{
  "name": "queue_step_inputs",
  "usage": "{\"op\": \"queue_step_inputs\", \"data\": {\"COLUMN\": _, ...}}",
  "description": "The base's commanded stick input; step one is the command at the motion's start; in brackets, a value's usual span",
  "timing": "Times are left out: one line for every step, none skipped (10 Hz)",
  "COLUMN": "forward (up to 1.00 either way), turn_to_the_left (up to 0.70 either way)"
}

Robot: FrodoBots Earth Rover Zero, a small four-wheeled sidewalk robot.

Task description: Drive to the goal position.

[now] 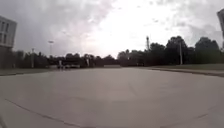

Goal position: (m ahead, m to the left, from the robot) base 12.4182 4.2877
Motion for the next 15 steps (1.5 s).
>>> {"op": "queue_step_inputs", "data": {"forward": 0.7, "turn_to_the_left": 0.0}}
{"op": "queue_step_inputs", "data": {"forward": 0.7, "turn_to_the_left": 0.01}}
{"op": "queue_step_inputs", "data": {"forward": 0.7, "turn_to_the_left": 0.0}}
{"op": "queue_step_inputs", "data": {"forward": 0.7, "turn_to_the_left": -0.01}}
{"op": "queue_step_inputs", "data": {"forward": 0.7, "turn_to_the_left": -0.01}}
{"op": "queue_step_inputs", "data": {"forward": 0.7, "turn_to_the_left": 0.0}}
{"op": "queue_step_inputs", "data": {"forward": 0.7, "turn_to_the_left": 0.01}}
{"op": "queue_step_inputs", "data": {"forward": 0.7, "turn_to_the_left": 0.01}}
{"op": "queue_step_inputs", "data": {"forward": 0.7, "turn_to_the_left": 0.01}}
{"op": "queue_step_inputs", "data": {"forward": 0.7, "turn_to_the_left": 0.01}}
{"op": "queue_step_inputs", "data": {"forward": 0.7, "turn_to_the_left": 0.01}}
{"op": "queue_step_inputs", "data": {"forward": 0.7, "turn_to_the_left": 0.01}}
{"op": "queue_step_inputs", "data": {"forward": 0.7, "turn_to_the_left": 0.0}}
{"op": "queue_step_inputs", "data": {"forward": 0.7, "turn_to_the_left": 0.0}}
{"op": "queue_step_inputs", "data": {"forward": 0.7, "turn_to_the_left": 0.01}}
